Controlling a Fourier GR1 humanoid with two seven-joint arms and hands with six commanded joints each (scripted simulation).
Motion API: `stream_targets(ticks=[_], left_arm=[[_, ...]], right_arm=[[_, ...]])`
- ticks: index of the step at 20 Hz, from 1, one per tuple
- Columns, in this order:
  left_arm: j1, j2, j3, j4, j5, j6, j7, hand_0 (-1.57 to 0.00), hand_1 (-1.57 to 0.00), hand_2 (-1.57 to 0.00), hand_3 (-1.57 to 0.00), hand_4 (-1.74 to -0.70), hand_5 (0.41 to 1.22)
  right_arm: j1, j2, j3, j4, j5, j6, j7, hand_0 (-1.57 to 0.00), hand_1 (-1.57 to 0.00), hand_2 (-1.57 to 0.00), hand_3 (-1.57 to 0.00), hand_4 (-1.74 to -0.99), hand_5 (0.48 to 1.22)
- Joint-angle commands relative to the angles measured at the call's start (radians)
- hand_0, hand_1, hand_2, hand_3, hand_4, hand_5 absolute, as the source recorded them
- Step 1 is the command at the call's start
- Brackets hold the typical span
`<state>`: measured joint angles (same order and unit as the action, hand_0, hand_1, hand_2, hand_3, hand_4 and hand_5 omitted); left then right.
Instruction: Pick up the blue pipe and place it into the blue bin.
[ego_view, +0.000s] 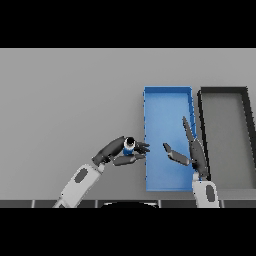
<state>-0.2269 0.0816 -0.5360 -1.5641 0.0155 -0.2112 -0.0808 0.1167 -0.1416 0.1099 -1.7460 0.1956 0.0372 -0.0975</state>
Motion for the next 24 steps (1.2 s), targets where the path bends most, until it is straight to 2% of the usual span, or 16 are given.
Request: stream_targets(ticks=[1,3,4,8,11,15,16,20,24], left_arm=[[-0.003,0.003,0.005,-0.002,-0.001,-0.007,-0.002,-1.57,-1.57,-1.57,-1.57,-1.47,1.221],[0.0,-0.004,0.012,-0.01,0.001,-0.013,0.006,-1.57,-1.57,-1.57,-1.57,-1.47,1.221],[0.0,0.002,0.019,-0.011,-0.002,-0.022,0.006,-1.57,-1.57,-1.57,-1.57,-1.47,1.221],[0.016,-0.007,0.02,-0.028,-0.02,-0.033,0.015,-1.57,-1.57,-1.57,-1.57,-1.47,1.221],[0.022,-0.011,0.029,-0.037,-0.028,-0.043,0.024,-1.57,-1.57,-1.57,-1.57,-1.47,1.221],[0.026,-0.012,0.042,-0.034,-0.048,-0.058,0.003,-1.57,-1.57,-1.57,-1.57,-1.47,1.221],[0.021,-0.021,0.044,-0.031,-0.053,-0.056,0.018,-1.57,-1.57,-1.57,-1.57,-1.47,1.221],[0.008,-0.055,0.047,-0.021,-0.071,-0.062,0.042,-1.57,-1.57,-1.57,-1.57,-1.47,1.221],[0.018,-0.049,0.062,-0.012,-0.072,-0.105,0.02,-1.57,-1.57,-1.57,-1.57,-1.47,1.221]], right_arm=[[-0.01,-0.007,-0.016,-0.017,-0.056,0.031,-0.029,0.0,-0.02,-0.03,0.0,-1.166,0.571],[-0.021,-0.043,-0.035,-0.078,-0.151,0.099,-0.061,0.0,-0.01,-0.03,0.0,-1.175,0.592],[-0.038,-0.064,-0.043,-0.102,-0.189,0.126,-0.048,0.0,-0.01,-0.02,0.0,-1.169,0.597],[-0.114,-0.15,0.012,-0.222,-0.266,0.239,0.104,0.0,0.0,-0.01,0.0,-1.177,0.567],[-0.153,-0.209,0.069,-0.323,-0.282,0.298,0.182,0.0,0.0,0.0,0.0,-1.205,0.539],[-0.248,-0.235,0.118,-0.33,-0.316,0.35,0.268,0.0,0.0,0.0,0.0,-1.256,0.523],[-0.262,-0.239,0.127,-0.335,-0.326,0.361,0.287,0.0,0.0,0.0,0.0,-1.249,0.524],[-0.325,-0.209,0.187,-0.326,-0.395,0.396,0.375,0.0,0.0,0.0,0.0,-1.227,0.528],[-0.431,-0.161,0.25,-0.264,-0.38,0.418,0.436,0.0,0.0,0.0,0.0,-1.201,0.514]])
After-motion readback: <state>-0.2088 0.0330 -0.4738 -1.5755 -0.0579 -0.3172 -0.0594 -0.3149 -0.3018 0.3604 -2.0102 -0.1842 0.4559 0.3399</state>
